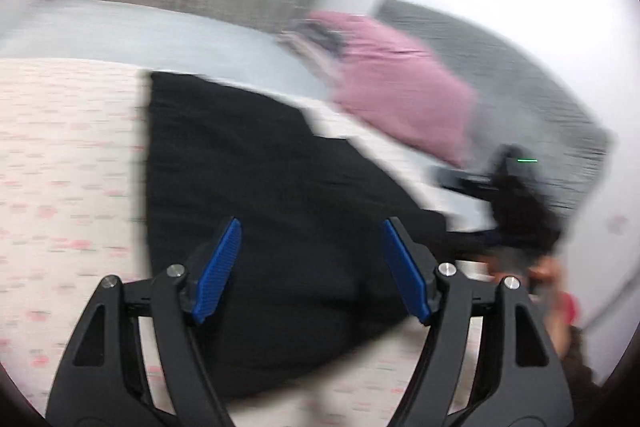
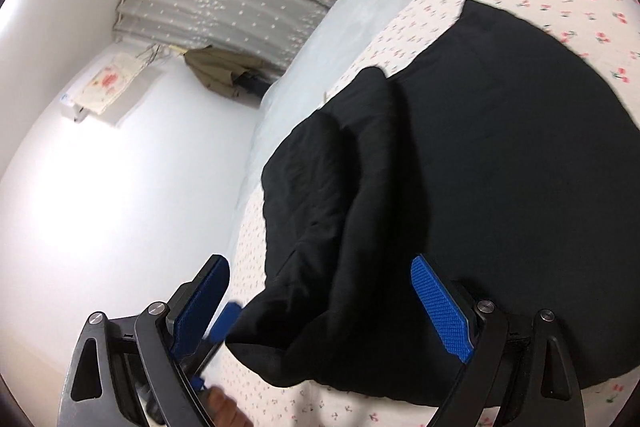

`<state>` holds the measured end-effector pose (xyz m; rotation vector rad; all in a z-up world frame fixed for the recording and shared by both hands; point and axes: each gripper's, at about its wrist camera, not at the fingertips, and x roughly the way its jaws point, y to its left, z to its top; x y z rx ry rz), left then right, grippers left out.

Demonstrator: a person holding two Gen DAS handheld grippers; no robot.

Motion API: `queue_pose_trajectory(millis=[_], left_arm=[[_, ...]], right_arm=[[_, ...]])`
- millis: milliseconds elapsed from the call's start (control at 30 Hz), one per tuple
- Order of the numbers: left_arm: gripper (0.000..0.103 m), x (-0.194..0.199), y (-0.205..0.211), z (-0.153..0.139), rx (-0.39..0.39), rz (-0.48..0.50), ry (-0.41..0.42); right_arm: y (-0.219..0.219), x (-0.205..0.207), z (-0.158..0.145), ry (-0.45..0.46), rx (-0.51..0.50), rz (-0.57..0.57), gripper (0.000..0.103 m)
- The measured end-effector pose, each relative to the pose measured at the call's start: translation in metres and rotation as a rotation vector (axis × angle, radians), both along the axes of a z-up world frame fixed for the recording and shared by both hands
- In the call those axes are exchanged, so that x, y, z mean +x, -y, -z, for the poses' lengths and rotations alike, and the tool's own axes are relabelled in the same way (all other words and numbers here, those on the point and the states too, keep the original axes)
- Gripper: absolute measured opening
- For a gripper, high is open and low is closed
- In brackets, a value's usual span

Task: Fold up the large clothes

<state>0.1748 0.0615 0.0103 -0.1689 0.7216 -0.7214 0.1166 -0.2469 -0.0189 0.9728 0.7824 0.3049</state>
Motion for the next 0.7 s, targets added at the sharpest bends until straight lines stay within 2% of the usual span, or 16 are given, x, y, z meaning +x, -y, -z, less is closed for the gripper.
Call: queue_pose_trajectory(millis=[100, 167, 233, 267, 300, 400, 500, 567, 700], left_arm=[[0.073, 0.016, -0.010, 0.018, 0.078, -0.126, -0.041], [0.073, 0.026, -0.017, 0.028, 0.068, -0.164, -0.106], [0.073, 0.029, -0.024, 0.031, 0.052, -0.192, -0.127], [0.073, 0.029, -0.027, 0.030, 0.045, -0.204, -0.124], [0.073, 0.030, -0.027, 0.029, 0.037, -0.212, -0.119], [0.073, 0.026, -0.031, 0.024, 0.004, -0.243, -0.105], [0.072, 0.028, -0.029, 0.025, -0.019, -0.239, -0.097], [0.072, 0.026, -0.022, 0.024, -0.013, -0.227, -0.081], [0.072, 0.021, -0.004, 0.024, -0.002, -0.171, -0.063]], right_arm=[[-0.015, 0.012, 0.007, -0.045, -0.037, -0.027, 0.094], [-0.030, 0.019, 0.013, -0.079, -0.063, -0.066, 0.094], [-0.045, 0.029, 0.019, -0.098, -0.092, -0.111, 0.092], [-0.053, 0.032, 0.019, -0.096, -0.121, -0.125, 0.084], [-0.059, 0.035, 0.019, -0.080, -0.149, -0.130, 0.061], [-0.071, 0.044, 0.015, -0.056, -0.300, -0.114, 0.037], [-0.067, 0.045, 0.007, -0.009, -0.359, -0.098, 0.032], [-0.059, 0.039, -0.005, 0.038, -0.412, -0.070, 0.031], [-0.036, 0.021, -0.021, 0.085, -0.457, -0.010, 0.030]])
